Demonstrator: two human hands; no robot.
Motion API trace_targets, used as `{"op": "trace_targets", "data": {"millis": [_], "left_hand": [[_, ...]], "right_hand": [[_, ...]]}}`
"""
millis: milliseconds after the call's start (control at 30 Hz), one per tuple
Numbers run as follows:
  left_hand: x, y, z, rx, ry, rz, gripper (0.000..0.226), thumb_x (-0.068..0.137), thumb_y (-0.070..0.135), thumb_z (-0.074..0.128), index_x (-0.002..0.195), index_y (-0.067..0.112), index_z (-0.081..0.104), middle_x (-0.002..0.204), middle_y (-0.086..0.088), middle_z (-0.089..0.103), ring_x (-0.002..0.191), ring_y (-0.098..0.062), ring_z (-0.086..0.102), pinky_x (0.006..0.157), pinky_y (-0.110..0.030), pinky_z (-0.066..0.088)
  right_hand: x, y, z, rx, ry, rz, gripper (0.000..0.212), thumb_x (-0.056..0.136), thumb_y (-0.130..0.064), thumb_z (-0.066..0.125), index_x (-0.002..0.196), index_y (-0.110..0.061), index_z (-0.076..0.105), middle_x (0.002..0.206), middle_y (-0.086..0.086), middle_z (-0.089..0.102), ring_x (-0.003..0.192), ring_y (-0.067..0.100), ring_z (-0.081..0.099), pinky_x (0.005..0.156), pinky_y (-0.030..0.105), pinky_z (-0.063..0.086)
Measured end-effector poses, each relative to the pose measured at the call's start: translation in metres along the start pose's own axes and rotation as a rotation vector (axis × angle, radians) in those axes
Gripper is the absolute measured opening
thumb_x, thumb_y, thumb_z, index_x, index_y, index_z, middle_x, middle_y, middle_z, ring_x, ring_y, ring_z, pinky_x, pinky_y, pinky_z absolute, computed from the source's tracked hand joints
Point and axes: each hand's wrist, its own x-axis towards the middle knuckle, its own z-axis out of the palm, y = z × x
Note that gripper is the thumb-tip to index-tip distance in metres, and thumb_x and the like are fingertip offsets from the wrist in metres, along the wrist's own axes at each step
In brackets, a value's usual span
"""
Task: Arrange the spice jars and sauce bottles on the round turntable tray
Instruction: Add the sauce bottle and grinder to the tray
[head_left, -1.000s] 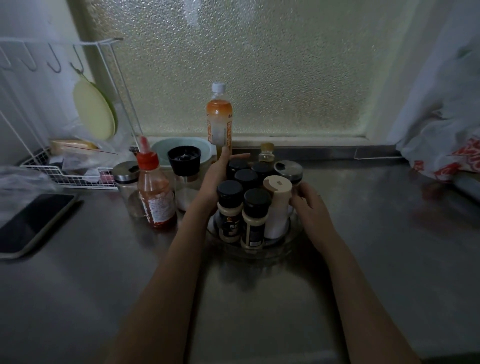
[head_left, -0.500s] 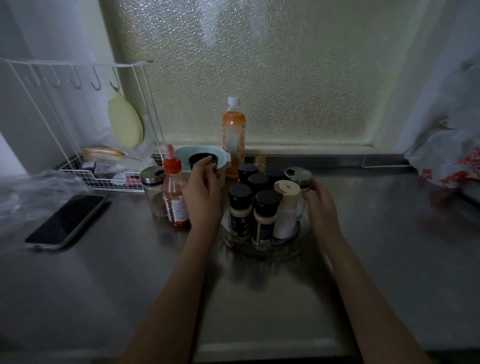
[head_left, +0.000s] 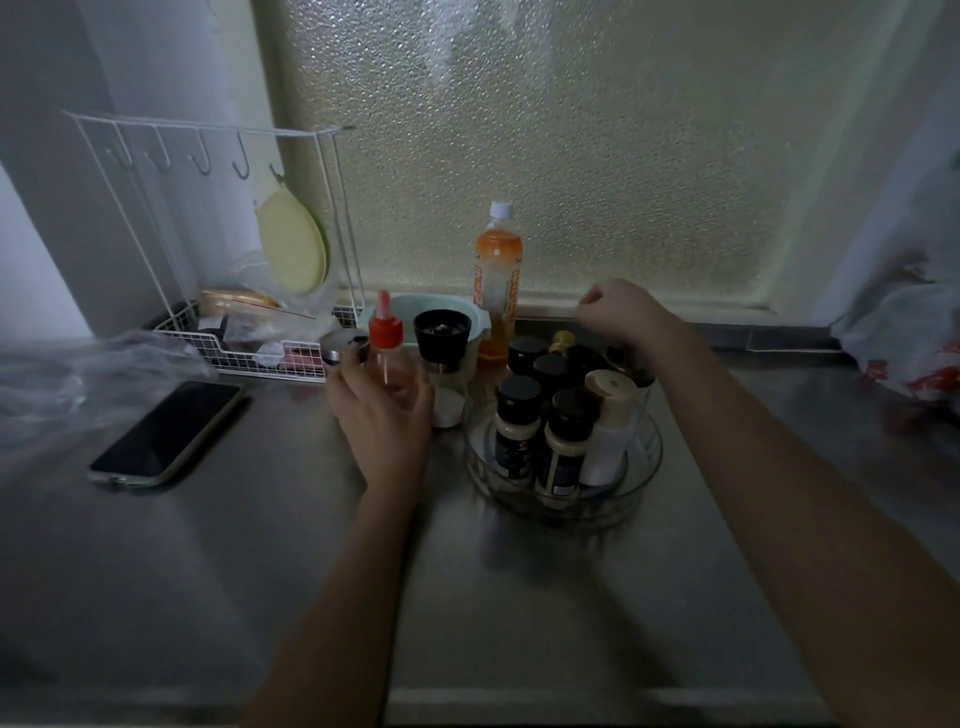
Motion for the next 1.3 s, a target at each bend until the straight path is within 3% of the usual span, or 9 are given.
{"op": "trace_targets", "data": {"millis": [200, 300, 500, 600, 733, 867, 967, 1167, 1300], "left_hand": [[0.001, -0.015, 0.011, -0.085, -0.037, -0.026, 0.057, 0.071, 0.021, 0.073, 0.116, -0.001, 0.046, 0.114, -0.025, 0.050, 0.104, -0.041, 0.049, 0.087, -0.045, 0.043], [0.000, -0.015, 0.013, -0.096, -0.049, 0.003, 0.056, 0.071, 0.021, 0.073, 0.116, 0.000, 0.046, 0.114, -0.023, 0.049, 0.104, -0.039, 0.050, 0.086, -0.043, 0.043], [-0.002, -0.014, 0.015, -0.126, -0.072, 0.037, 0.055, 0.074, 0.021, 0.072, 0.117, 0.002, 0.045, 0.119, -0.021, 0.048, 0.109, -0.036, 0.046, 0.086, -0.031, 0.032], [-0.003, -0.014, 0.014, -0.135, -0.083, 0.027, 0.055, 0.074, 0.024, 0.071, 0.117, 0.002, 0.044, 0.120, -0.021, 0.047, 0.110, -0.036, 0.046, 0.087, -0.034, 0.035], [-0.005, -0.009, 0.012, -0.146, -0.107, 0.038, 0.053, 0.074, 0.021, 0.072, 0.115, 0.000, 0.045, 0.119, -0.023, 0.048, 0.110, -0.038, 0.045, 0.090, -0.041, 0.040], [-0.006, -0.003, 0.008, -0.213, -0.099, 0.035, 0.051, 0.075, 0.019, 0.072, 0.115, 0.001, 0.046, 0.116, -0.021, 0.049, 0.109, -0.034, 0.047, 0.090, -0.034, 0.038], [-0.006, 0.001, 0.007, -0.245, -0.085, 0.037, 0.056, 0.076, 0.023, 0.072, 0.120, 0.003, 0.045, 0.119, -0.019, 0.049, 0.112, -0.032, 0.048, 0.090, -0.030, 0.037], [-0.007, 0.002, 0.008, -0.267, -0.073, 0.071, 0.059, 0.074, 0.030, 0.074, 0.120, 0.006, 0.045, 0.119, -0.017, 0.052, 0.111, -0.025, 0.048, 0.090, -0.025, 0.037], [-0.006, 0.002, 0.006, -0.275, -0.052, 0.052, 0.058, 0.073, 0.029, 0.075, 0.118, 0.004, 0.048, 0.117, -0.017, 0.053, 0.109, -0.025, 0.048, 0.088, -0.019, 0.035]], "right_hand": [[0.030, -0.025, 0.028, -0.267, -0.243, 0.068, 0.033, 0.090, -0.030, 0.053, 0.112, -0.007, 0.060, 0.113, 0.014, 0.062, 0.093, 0.029, 0.059, 0.081, 0.036, 0.047], [0.031, -0.024, 0.038, -0.273, -0.363, 0.143, 0.027, 0.094, -0.026, 0.050, 0.105, -0.004, 0.061, 0.105, 0.014, 0.060, 0.088, 0.027, 0.057, 0.077, 0.035, 0.044], [0.032, -0.020, 0.035, -0.111, -0.225, 0.038, 0.024, 0.085, -0.018, 0.066, 0.106, -0.007, 0.066, 0.105, 0.010, 0.065, 0.096, 0.026, 0.061, 0.088, 0.037, 0.050], [0.024, -0.019, 0.023, -0.069, -0.141, -0.071, 0.019, 0.082, -0.017, 0.072, 0.099, -0.010, 0.069, 0.096, 0.005, 0.060, 0.092, 0.019, 0.056, 0.080, 0.030, 0.045], [0.012, -0.015, 0.015, -0.114, -0.204, -0.140, 0.017, 0.086, -0.019, 0.067, 0.101, -0.012, 0.071, 0.101, 0.004, 0.062, 0.089, 0.016, 0.055, 0.076, 0.028, 0.040], [0.007, -0.016, 0.016, -0.153, -0.232, -0.221, 0.024, 0.092, -0.022, 0.058, 0.111, -0.012, 0.068, 0.120, 0.007, 0.063, 0.101, 0.018, 0.056, 0.086, 0.030, 0.043], [0.006, -0.015, 0.018, -0.179, -0.232, -0.234, 0.026, 0.093, -0.022, 0.056, 0.113, -0.010, 0.067, 0.122, 0.010, 0.063, 0.109, 0.023, 0.058, 0.088, 0.031, 0.044], [0.003, -0.037, 0.023, -0.031, -0.009, -0.343, 0.029, 0.086, -0.037, 0.060, 0.110, -0.021, 0.063, 0.114, 0.006, 0.064, 0.099, 0.022, 0.061, 0.087, 0.037, 0.050], [-0.007, -0.083, 0.038, 0.049, -0.230, -0.484, 0.053, 0.085, -0.040, 0.065, 0.133, -0.029, 0.045, 0.133, 0.010, 0.053, 0.115, 0.022, 0.054, 0.089, 0.028, 0.041]]}}
